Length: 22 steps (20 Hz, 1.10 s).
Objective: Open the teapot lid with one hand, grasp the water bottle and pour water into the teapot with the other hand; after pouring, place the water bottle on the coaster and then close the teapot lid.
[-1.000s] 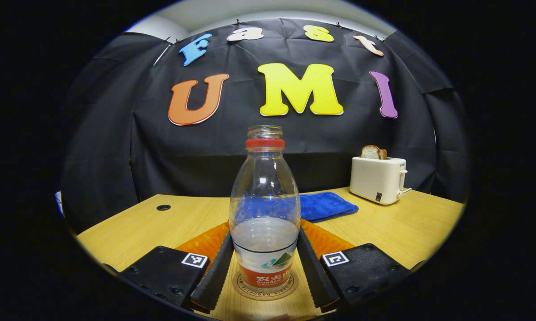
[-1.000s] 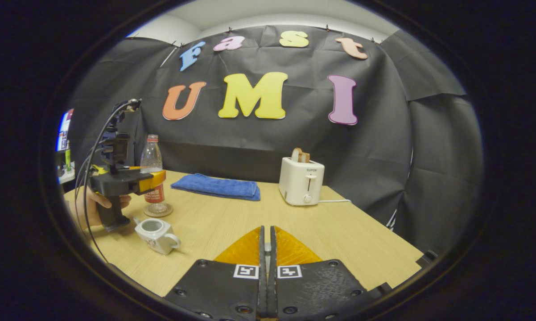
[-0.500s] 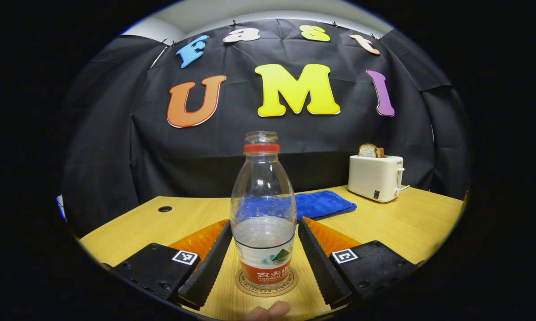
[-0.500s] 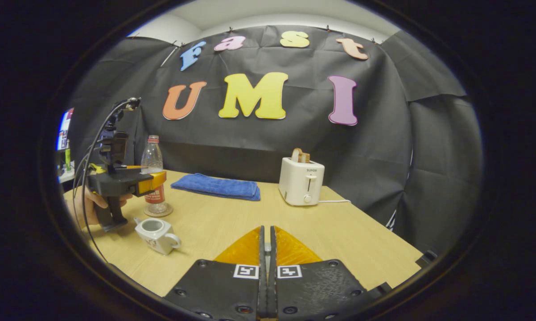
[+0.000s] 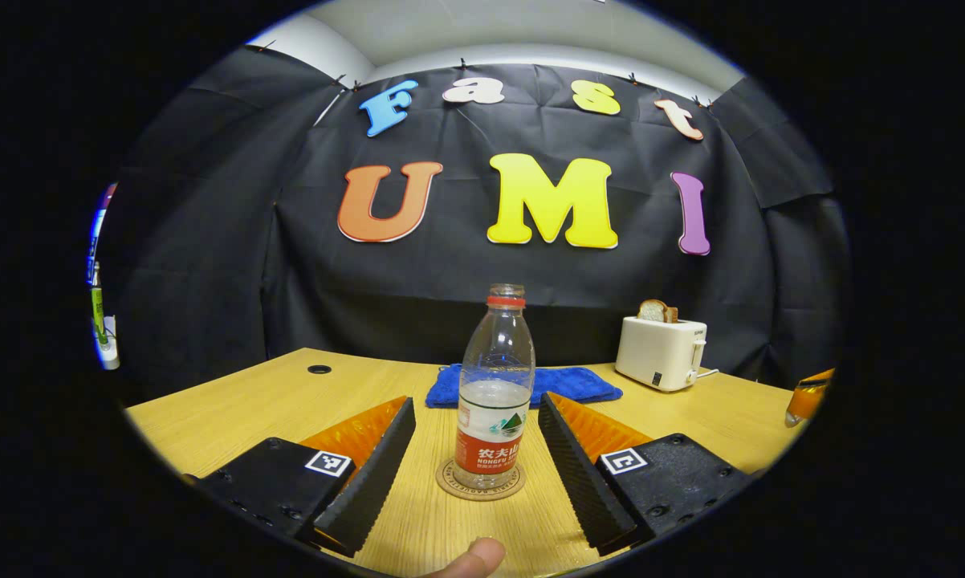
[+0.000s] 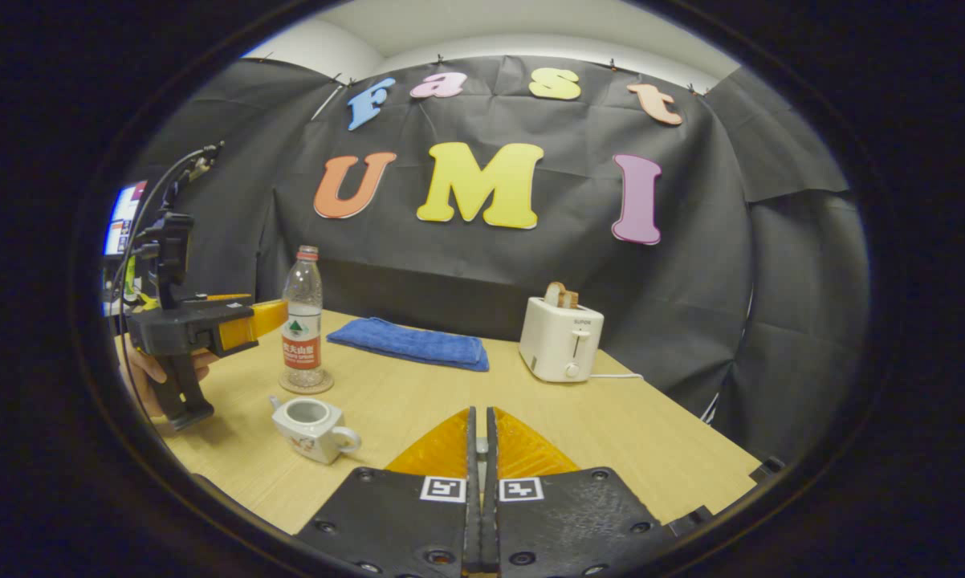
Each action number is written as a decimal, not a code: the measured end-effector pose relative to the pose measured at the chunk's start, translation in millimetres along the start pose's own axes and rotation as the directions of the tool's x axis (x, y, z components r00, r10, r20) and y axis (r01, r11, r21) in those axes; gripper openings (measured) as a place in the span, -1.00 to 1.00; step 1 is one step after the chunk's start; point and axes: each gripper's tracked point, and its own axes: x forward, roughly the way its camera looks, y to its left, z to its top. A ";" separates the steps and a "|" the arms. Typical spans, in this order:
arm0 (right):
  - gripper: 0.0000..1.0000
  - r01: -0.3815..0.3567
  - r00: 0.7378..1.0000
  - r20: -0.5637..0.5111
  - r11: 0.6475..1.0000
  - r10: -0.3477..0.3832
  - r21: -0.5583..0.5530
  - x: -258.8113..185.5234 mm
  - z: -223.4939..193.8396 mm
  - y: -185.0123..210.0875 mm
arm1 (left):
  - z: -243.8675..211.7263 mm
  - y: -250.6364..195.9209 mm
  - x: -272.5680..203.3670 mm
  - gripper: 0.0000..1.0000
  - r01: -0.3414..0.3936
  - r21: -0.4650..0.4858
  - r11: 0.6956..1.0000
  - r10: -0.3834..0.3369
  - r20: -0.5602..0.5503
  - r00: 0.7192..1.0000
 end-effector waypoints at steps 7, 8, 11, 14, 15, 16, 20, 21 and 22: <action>-0.99 -0.069 0.997 -0.030 0.998 0.068 -0.008 -4.1 -10.3 52.7 | 12.3 9.5 -65.7 0.94 -0.020 -0.023 1.000 0.018 -0.072 0.997; -0.99 -0.074 0.997 -0.031 0.997 0.073 -0.013 -2.3 -8.3 56.9 | 15.9 13.3 -75.9 0.95 -0.041 0.001 0.999 0.041 -0.074 0.996; -1.00 -0.124 0.992 -0.028 0.992 0.125 0.030 4.4 -2.7 74.2 | 19.7 20.9 -96.1 0.94 -0.069 0.108 0.992 0.081 -0.113 0.990; -0.92 -0.217 0.974 -0.045 0.968 0.224 0.124 14.1 -2.2 98.9 | 26.5 35.1 -112.2 0.95 -0.095 0.165 0.982 0.121 -0.153 0.981; -0.97 -0.242 0.967 -0.045 0.957 0.252 0.157 18.0 -0.4 106.1 | 30.8 37.1 -116.9 0.94 -0.098 0.162 0.982 0.124 -0.155 0.980; -0.97 -0.253 0.962 -0.051 0.949 0.267 0.187 21.7 -1.0 110.8 | 34.2 40.5 -121.0 0.94 -0.102 0.153 0.983 0.126 -0.157 0.979; -0.97 -0.296 0.941 -0.075 0.911 0.329 0.286 36.8 -2.5 131.4 | 50.7 50.9 -132.0 0.91 -0.104 0.134 0.986 0.122 -0.139 0.983; -0.97 -0.293 0.943 -0.071 0.913 0.325 0.285 39.5 0.0 133.0 | 53.4 53.8 -134.0 0.91 -0.105 0.132 0.986 0.123 -0.133 0.983; -0.98 -0.285 0.947 -0.066 0.917 0.314 0.278 43.2 3.4 133.5 | 55.7 55.1 -134.9 0.91 -0.105 0.128 0.986 0.122 -0.129 0.984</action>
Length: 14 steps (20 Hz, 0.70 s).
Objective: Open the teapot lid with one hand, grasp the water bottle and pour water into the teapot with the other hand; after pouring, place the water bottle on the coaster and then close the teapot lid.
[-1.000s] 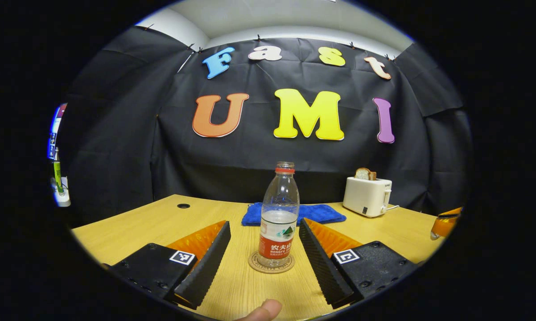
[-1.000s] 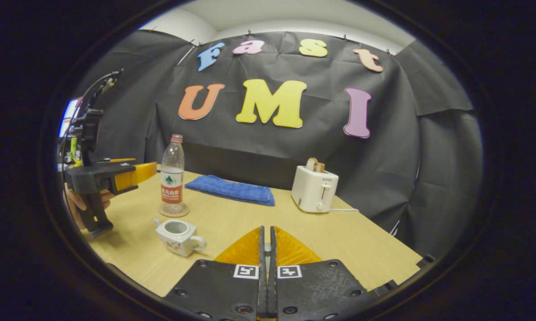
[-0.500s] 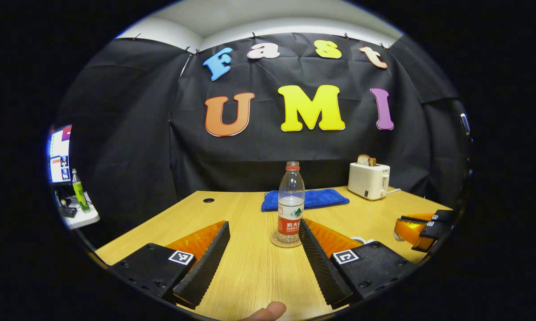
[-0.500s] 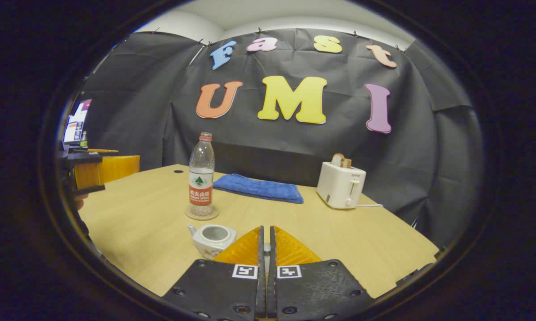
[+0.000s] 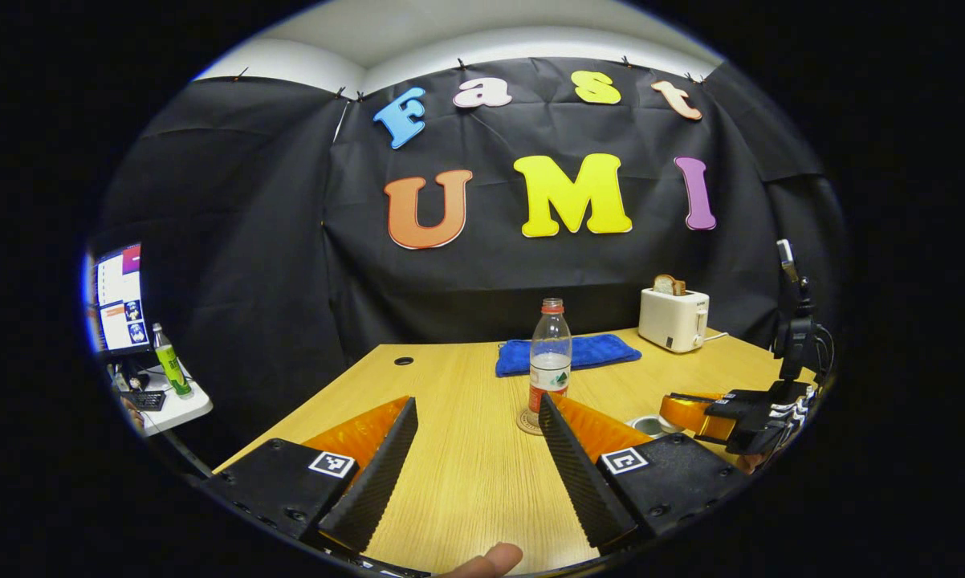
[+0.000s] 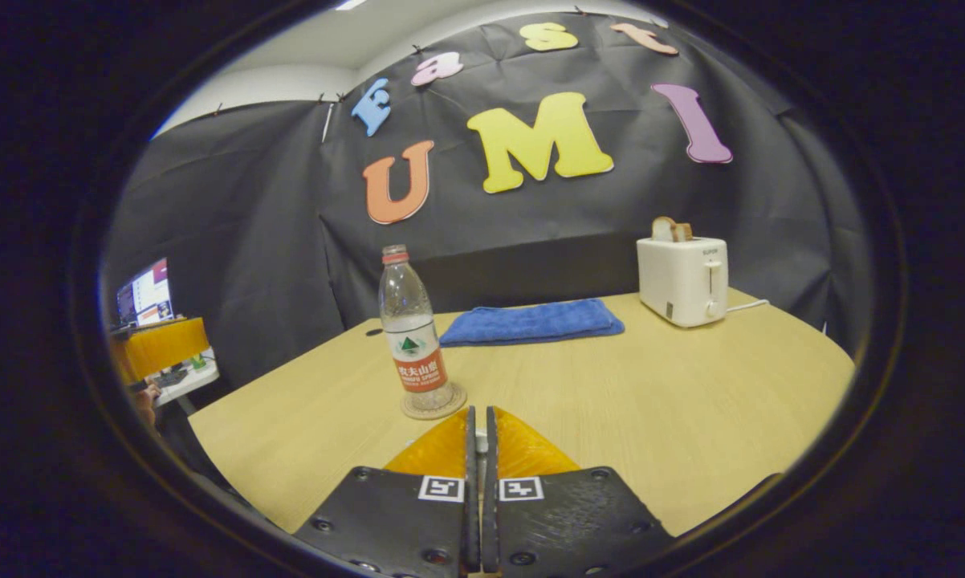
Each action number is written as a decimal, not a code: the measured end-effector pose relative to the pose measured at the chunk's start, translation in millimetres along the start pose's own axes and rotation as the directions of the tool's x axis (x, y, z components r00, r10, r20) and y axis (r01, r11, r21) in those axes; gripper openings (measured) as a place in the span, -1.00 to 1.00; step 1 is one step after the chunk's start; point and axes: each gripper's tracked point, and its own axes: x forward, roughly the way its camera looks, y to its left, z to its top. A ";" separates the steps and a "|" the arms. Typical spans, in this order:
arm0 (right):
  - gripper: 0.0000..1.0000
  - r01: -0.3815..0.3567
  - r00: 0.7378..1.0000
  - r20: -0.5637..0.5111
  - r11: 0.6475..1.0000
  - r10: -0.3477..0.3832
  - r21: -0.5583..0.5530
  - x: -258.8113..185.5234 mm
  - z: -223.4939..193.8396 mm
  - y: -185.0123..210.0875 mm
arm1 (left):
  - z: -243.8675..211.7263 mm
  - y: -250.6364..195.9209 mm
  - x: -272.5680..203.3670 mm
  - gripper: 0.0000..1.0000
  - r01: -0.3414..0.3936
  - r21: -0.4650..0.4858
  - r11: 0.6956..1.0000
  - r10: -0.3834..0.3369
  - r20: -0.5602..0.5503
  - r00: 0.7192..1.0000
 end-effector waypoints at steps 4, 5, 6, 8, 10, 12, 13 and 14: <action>-0.97 0.003 1.000 -0.007 1.000 -0.004 -0.020 14.4 -2.4 5.8 | 1.7 3.9 0.8 0.90 0.016 -0.029 0.999 -0.016 -0.002 1.000; -0.97 0.002 1.000 -0.011 1.000 -0.002 -0.021 17.2 -4.6 6.8 | -1.3 5.5 0.2 0.90 0.017 -0.032 0.999 -0.018 -0.008 1.000; -0.97 -0.003 1.000 -0.021 1.000 0.003 -0.023 20.7 -6.7 9.7 | -3.0 6.6 0.9 0.91 0.018 -0.029 0.999 -0.018 -0.013 1.000; -0.97 -0.005 0.999 -0.036 0.999 0.004 -0.035 27.6 -10.6 12.1 | -6.6 7.6 3.1 0.91 0.019 -0.005 1.000 -0.019 -0.027 0.999; -0.97 0.009 0.999 -0.041 0.998 -0.012 -0.070 32.0 -10.6 12.5 | -7.3 13.3 2.8 0.91 0.008 0.012 1.000 -0.008 -0.029 1.000; -0.94 0.005 0.999 -0.044 0.996 -0.009 -0.086 34.7 -12.4 13.6 | -8.4 11.2 3.5 0.91 0.008 0.022 1.000 -0.007 -0.033 0.999; -0.95 0.007 0.999 -0.045 0.996 -0.011 -0.092 35.4 -13.6 13.6 | -8.9 10.0 3.6 0.91 0.011 0.024 1.000 -0.010 -0.034 0.999; -0.94 0.008 0.999 -0.044 0.995 -0.012 -0.097 34.5 -13.1 13.0 | -8.3 9.0 3.8 0.91 0.013 0.026 1.000 -0.012 -0.035 0.999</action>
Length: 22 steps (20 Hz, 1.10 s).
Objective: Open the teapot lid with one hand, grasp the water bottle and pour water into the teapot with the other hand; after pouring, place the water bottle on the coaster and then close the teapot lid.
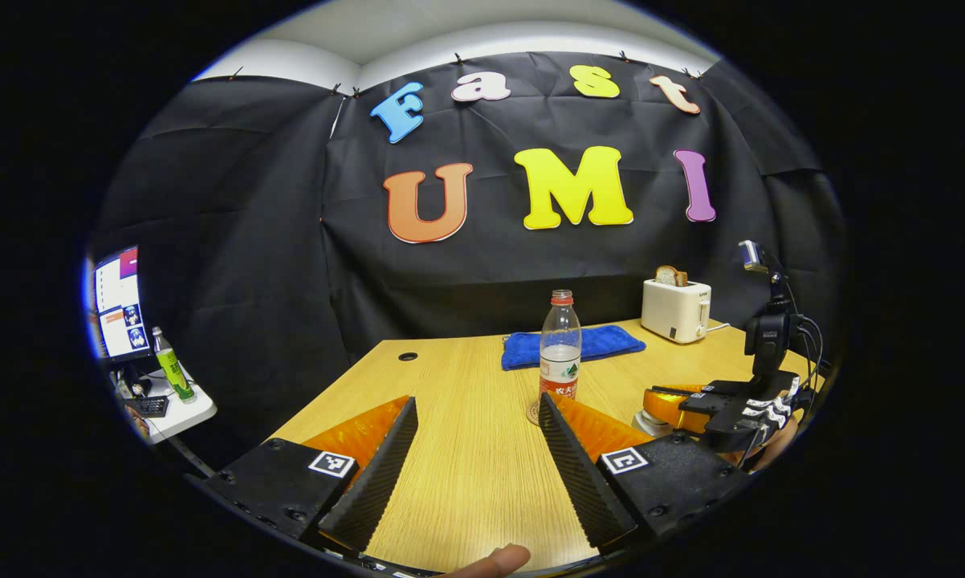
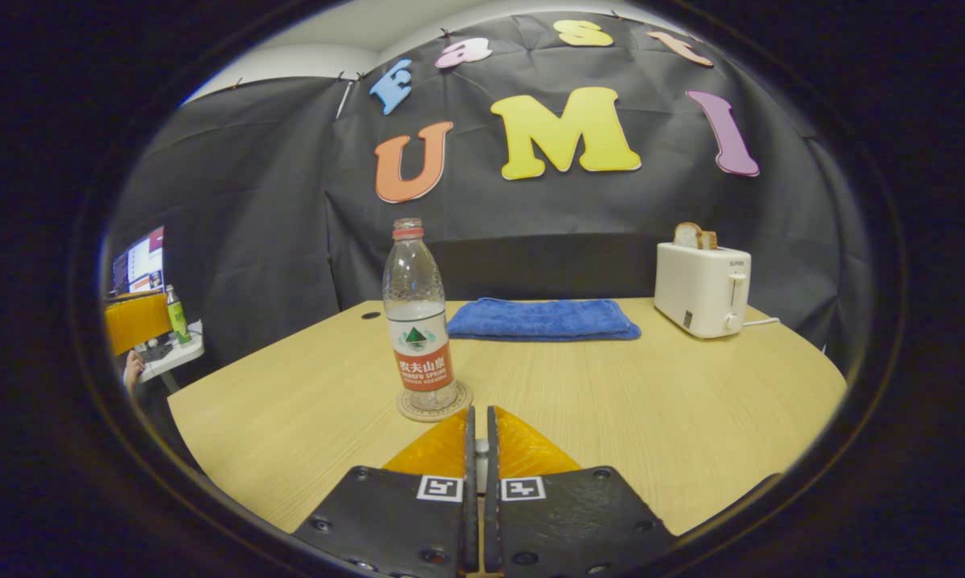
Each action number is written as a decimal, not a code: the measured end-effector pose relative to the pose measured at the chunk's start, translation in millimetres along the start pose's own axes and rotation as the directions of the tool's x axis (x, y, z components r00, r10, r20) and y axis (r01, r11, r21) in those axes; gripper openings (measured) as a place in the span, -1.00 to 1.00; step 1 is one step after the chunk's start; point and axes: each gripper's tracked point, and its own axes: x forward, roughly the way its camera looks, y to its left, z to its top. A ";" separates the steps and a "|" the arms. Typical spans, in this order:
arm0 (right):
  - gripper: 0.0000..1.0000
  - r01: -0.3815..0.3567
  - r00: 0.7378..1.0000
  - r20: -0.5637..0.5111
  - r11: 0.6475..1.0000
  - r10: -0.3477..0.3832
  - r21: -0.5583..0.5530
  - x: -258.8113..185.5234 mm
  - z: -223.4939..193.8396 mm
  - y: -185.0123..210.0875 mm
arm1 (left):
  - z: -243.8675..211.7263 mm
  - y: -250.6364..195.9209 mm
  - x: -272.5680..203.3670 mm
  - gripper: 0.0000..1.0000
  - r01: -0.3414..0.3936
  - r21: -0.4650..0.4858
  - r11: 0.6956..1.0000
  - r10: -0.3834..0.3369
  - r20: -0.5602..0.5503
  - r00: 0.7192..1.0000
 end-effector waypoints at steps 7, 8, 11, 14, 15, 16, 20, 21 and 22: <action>-0.87 0.016 0.999 0.030 0.999 -0.016 -0.033 -6.8 9.6 -3.1 | -1.7 -6.1 0.7 0.91 0.018 0.001 1.000 -0.018 -0.005 1.000; -0.87 0.023 0.999 0.033 0.999 -0.021 -0.044 -9.2 11.7 -3.6 | -2.4 -6.4 0.5 0.91 0.018 0.002 1.000 -0.018 -0.007 1.000; -0.63 0.021 0.998 0.054 0.997 -0.017 -0.070 -19.4 20.2 -0.4 | -0.2 -8.1 -1.0 0.91 0.021 -0.001 1.000 -0.021 -0.003 1.000; -0.24 0.057 0.995 0.082 0.994 -0.049 -0.097 -35.5 28.6 -6.7 | 3.2 -8.6 -4.0 0.91 0.018 0.003 1.000 -0.018 0.004 1.000; 0.07 0.057 0.995 0.081 0.994 -0.050 -0.098 -38.6 29.8 -5.9 | 5.5 -9.0 -6.0 0.91 0.016 0.005 1.000 -0.016 0.010 1.000; 0.17 0.058 0.995 0.087 0.994 -0.050 -0.097 -45.9 33.6 -8.0 | 8.6 -8.9 -7.6 0.91 0.013 0.006 1.000 -0.013 0.020 1.000; 0.75 0.092 0.987 0.137 0.991 -0.078 -0.099 -83.6 51.9 -20.8 | 16.9 -18.2 -11.8 0.90 0.015 -0.010 1.000 -0.014 0.045 0.999; 0.92 0.121 0.982 0.154 0.988 -0.105 -0.097 -94.0 57.2 -30.1 | 16.9 -23.8 -12.6 0.90 0.023 -0.007 1.000 -0.023 0.046 0.999; 0.93 0.147 0.975 0.180 0.985 -0.129 -0.091 -105.5 64.9 -38.4 | 17.0 -27.0 -13.8 0.90 0.026 0.006 1.000 -0.026 0.049 0.998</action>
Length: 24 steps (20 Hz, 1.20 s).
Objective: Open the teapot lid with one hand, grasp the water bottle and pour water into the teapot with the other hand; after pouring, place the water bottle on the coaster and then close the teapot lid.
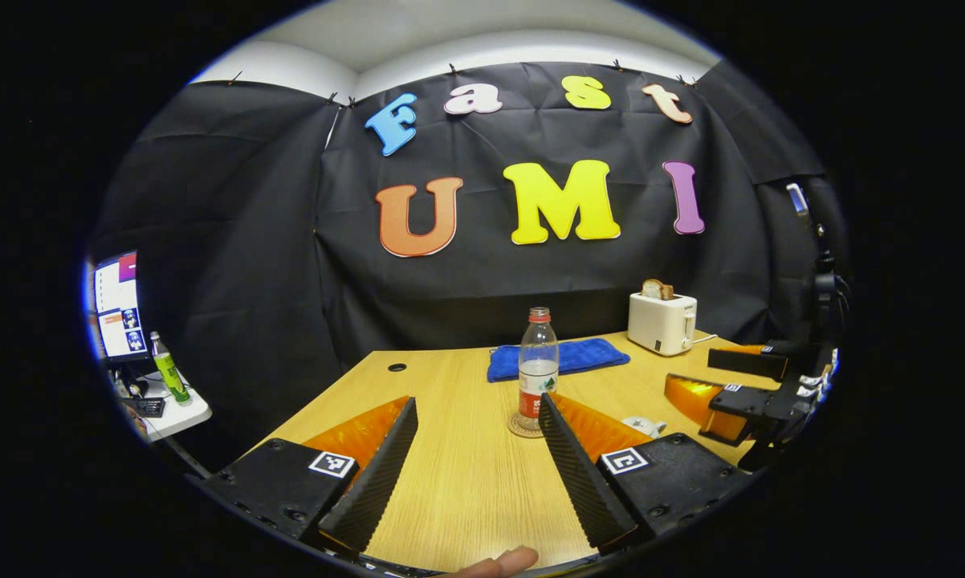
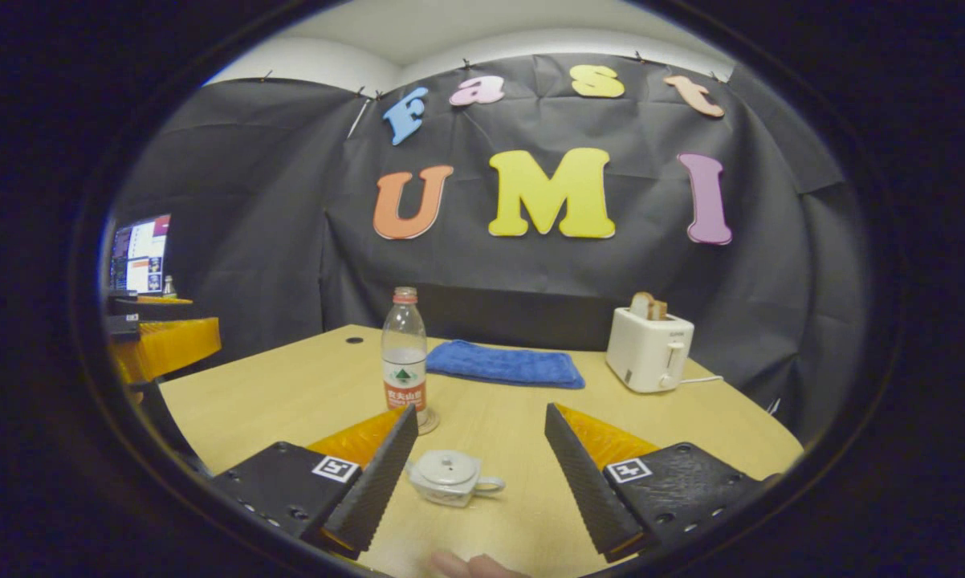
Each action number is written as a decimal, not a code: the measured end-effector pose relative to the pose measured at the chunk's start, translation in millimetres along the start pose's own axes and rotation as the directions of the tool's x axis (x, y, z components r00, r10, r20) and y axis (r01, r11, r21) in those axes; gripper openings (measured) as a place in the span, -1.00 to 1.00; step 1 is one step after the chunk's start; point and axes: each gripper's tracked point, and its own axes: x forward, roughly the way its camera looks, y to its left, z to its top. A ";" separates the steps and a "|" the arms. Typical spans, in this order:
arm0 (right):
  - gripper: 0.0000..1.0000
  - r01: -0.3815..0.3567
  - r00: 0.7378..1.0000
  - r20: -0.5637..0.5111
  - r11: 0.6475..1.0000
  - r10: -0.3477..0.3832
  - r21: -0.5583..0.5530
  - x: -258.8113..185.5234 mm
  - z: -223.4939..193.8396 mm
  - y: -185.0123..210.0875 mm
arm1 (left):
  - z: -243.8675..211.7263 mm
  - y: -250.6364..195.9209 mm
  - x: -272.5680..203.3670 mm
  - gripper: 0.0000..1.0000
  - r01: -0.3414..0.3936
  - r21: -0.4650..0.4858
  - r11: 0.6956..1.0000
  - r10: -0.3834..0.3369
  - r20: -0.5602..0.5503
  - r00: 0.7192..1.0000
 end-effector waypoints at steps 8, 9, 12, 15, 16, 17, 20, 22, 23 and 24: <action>0.90 0.175 0.983 0.050 0.984 -0.175 0.000 -67.4 25.0 -83.4 | 5.0 -18.2 -6.9 0.93 -0.036 0.039 0.999 0.035 0.023 0.999; 0.90 0.174 0.984 0.042 0.984 -0.175 0.024 -74.3 24.3 -88.5 | 4.2 -24.0 -7.1 0.93 -0.020 0.013 1.000 0.020 0.019 1.000; 0.94 0.177 0.983 0.032 0.982 -0.180 0.067 -90.9 21.3 -103.8 | -0.7 -33.4 -8.5 0.93 -0.001 -0.003 1.000 0.001 0.003 1.000; 0.90 0.204 0.978 0.023 0.974 -0.208 0.098 -99.2 16.3 -121.0 | 2.2 -34.0 -12.0 0.94 -0.020 0.002 1.000 0.020 0.005 1.000; 0.90 0.198 0.979 0.021 0.973 -0.202 0.116 -100.9 15.2 -121.1 | 5.3 -37.2 -14.0 0.94 -0.015 0.001 1.000 0.015 0.014 1.000; 0.92 0.197 0.979 0.021 0.972 -0.201 0.128 -102.1 16.2 -122.9 | 8.3 -39.0 -16.1 0.94 -0.015 0.002 1.000 0.015 0.027 1.000; 0.91 0.196 0.979 0.030 0.968 -0.203 0.157 -105.8 19.2 -128.7 | 7.6 -41.5 -22.7 0.94 -0.023 0.020 1.000 0.022 0.033 0.999; 0.89 0.201 0.978 0.023 0.968 -0.206 0.154 -105.4 16.3 -130.8 | 12.9 -42.7 -26.7 0.94 -0.012 0.029 1.000 0.011 0.052 0.999; 0.88 0.200 0.979 0.016 0.968 -0.204 0.150 -104.7 15.1 -130.6 | 14.7 -42.7 -27.1 0.94 -0.009 0.029 1.000 0.007 0.060 0.998; 0.89 0.195 0.980 0.014 0.970 -0.199 0.147 -104.5 14.5 -129.9 | 14.5 -43.4 -27.2 0.94 -0.003 0.027 1.000 0.001 0.065 0.998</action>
